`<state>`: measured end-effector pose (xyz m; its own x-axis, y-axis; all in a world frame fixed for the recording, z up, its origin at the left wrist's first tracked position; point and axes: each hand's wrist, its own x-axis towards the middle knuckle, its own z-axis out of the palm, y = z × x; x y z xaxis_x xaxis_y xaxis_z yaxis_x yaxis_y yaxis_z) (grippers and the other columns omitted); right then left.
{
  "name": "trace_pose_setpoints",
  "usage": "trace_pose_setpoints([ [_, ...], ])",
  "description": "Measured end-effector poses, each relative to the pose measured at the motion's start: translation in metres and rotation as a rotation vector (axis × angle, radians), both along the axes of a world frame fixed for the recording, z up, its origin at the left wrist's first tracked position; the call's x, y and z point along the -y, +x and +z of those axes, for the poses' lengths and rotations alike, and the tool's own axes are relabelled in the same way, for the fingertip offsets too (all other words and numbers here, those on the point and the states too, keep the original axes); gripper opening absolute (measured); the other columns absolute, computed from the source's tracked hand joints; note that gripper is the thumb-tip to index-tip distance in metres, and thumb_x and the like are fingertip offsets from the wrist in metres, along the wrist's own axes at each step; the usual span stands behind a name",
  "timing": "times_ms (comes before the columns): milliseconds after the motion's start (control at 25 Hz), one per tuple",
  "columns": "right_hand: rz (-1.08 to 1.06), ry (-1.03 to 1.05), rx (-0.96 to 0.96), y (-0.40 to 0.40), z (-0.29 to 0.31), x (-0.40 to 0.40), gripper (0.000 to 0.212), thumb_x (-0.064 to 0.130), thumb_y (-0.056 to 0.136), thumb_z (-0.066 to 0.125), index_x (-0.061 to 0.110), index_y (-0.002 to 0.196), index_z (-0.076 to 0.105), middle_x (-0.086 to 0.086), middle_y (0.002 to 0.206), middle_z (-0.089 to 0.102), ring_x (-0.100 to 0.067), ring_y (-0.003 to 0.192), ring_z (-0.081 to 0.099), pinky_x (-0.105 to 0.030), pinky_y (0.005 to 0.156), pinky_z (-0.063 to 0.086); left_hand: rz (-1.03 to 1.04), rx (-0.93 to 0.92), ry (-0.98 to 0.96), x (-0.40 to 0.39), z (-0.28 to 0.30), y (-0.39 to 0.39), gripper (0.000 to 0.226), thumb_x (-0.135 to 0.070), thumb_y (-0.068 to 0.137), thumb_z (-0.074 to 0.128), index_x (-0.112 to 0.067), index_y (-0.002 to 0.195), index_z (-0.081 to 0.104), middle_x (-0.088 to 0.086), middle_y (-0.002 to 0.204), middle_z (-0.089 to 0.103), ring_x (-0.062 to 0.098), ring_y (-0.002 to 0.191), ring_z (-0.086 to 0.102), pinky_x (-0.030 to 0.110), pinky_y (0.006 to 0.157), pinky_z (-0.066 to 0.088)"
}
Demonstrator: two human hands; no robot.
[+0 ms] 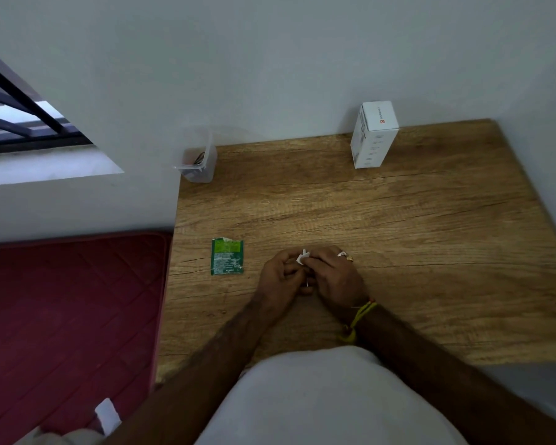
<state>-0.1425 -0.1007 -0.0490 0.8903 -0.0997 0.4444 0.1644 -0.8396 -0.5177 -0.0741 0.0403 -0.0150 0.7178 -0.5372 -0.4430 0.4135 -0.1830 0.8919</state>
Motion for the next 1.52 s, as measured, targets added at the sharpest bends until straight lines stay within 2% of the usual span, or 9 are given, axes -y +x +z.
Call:
trace_pose_setpoints([
  [120, -0.035, -0.009, -0.007, -0.002, -0.001, 0.001, 0.031, 0.017, 0.094, 0.048, 0.007, 0.112, 0.071, -0.008, 0.109, 0.067, -0.021, 0.100, 0.058, -0.038, 0.085, 0.051, -0.036, -0.015, -0.012, -0.002, 0.001, 0.001, 0.045, 0.011, 0.091, 0.059, -0.008, 0.132, 0.057, 0.017, 0.112, 0.072, 0.026, 0.096, 0.074, 0.031, 0.071, 0.062],
  [240, 0.000, -0.029, -0.003, -0.003, -0.003, 0.002, 0.031, 0.015, 0.095, 0.048, 0.004, 0.114, 0.070, -0.010, 0.111, 0.068, -0.026, 0.100, 0.062, -0.042, 0.086, 0.052, -0.030, -0.045, -0.019, -0.002, -0.001, 0.003, 0.052, 0.018, 0.086, 0.058, -0.006, 0.132, 0.057, 0.020, 0.111, 0.073, 0.031, 0.099, 0.073, 0.033, 0.074, 0.062],
  [480, 0.014, -0.113, -0.007, -0.008, -0.007, 0.002, 0.030, 0.013, 0.095, 0.048, 0.001, 0.114, 0.069, -0.013, 0.111, 0.068, -0.032, 0.098, 0.064, -0.046, 0.089, 0.052, 0.012, -0.080, -0.045, 0.001, 0.000, 0.002, 0.048, 0.015, 0.086, 0.062, -0.003, 0.130, 0.058, 0.018, 0.107, 0.074, 0.028, 0.095, 0.073, 0.035, 0.074, 0.062],
  [720, 0.026, -0.108, 0.011, -0.009, -0.004, 0.002, 0.028, 0.013, 0.095, 0.050, 0.003, 0.113, 0.069, -0.012, 0.111, 0.067, -0.029, 0.098, 0.062, -0.043, 0.086, 0.052, 0.043, -0.113, -0.040, 0.001, 0.004, 0.003, 0.047, 0.009, 0.086, 0.068, -0.006, 0.129, 0.058, 0.017, 0.100, 0.076, 0.029, 0.093, 0.074, 0.037, 0.074, 0.063],
  [920, 0.019, -0.136, -0.005, -0.011, -0.003, 0.002, 0.029, 0.014, 0.095, 0.050, 0.005, 0.115, 0.068, -0.011, 0.112, 0.066, -0.030, 0.098, 0.062, -0.044, 0.081, 0.053, 0.007, -0.149, -0.062, -0.002, 0.009, 0.005, 0.049, 0.015, 0.084, 0.065, -0.011, 0.127, 0.060, 0.016, 0.103, 0.076, 0.027, 0.093, 0.074, 0.034, 0.072, 0.062],
  [1080, 0.005, -0.150, -0.019, -0.015, -0.001, 0.002, 0.030, 0.014, 0.093, 0.051, 0.007, 0.116, 0.068, -0.009, 0.112, 0.065, -0.030, 0.097, 0.060, -0.044, 0.080, 0.052, 0.005, -0.222, -0.028, -0.001, 0.012, 0.010, 0.035, -0.002, 0.095, 0.057, -0.014, 0.127, 0.063, 0.015, 0.111, 0.074, 0.032, 0.093, 0.072, 0.039, 0.074, 0.062],
  [1240, 0.017, -0.175, -0.036, -0.019, -0.002, 0.002, 0.031, 0.019, 0.097, 0.047, 0.010, 0.116, 0.070, -0.008, 0.111, 0.066, -0.029, 0.097, 0.060, -0.044, 0.081, 0.050, 0.013, -0.304, -0.054, -0.003, 0.012, 0.013, 0.041, -0.008, 0.099, 0.031, -0.011, 0.128, 0.060, 0.019, 0.109, 0.072, 0.028, 0.082, 0.072, 0.037, 0.068, 0.061],
  [1400, 0.002, -0.199, -0.017, -0.020, -0.002, 0.002, 0.028, 0.019, 0.096, 0.051, 0.012, 0.114, 0.071, -0.008, 0.110, 0.067, -0.029, 0.095, 0.061, -0.042, 0.080, 0.050, 0.071, -0.333, -0.026, 0.002, 0.016, 0.013, 0.036, -0.016, 0.100, 0.038, -0.010, 0.126, 0.061, 0.015, 0.104, 0.074, 0.025, 0.077, 0.073, 0.034, 0.061, 0.060],
  [1520, 0.031, -0.227, -0.028, -0.022, -0.006, -0.002, 0.025, 0.018, 0.096, 0.055, 0.012, 0.115, 0.070, -0.009, 0.115, 0.067, -0.029, 0.096, 0.062, -0.043, 0.080, 0.050, 0.120, -0.314, 0.043, 0.010, 0.018, 0.014, 0.028, -0.029, 0.101, 0.053, -0.011, 0.117, 0.065, 0.014, 0.103, 0.076, 0.023, 0.074, 0.072, 0.032, 0.055, 0.058],
])
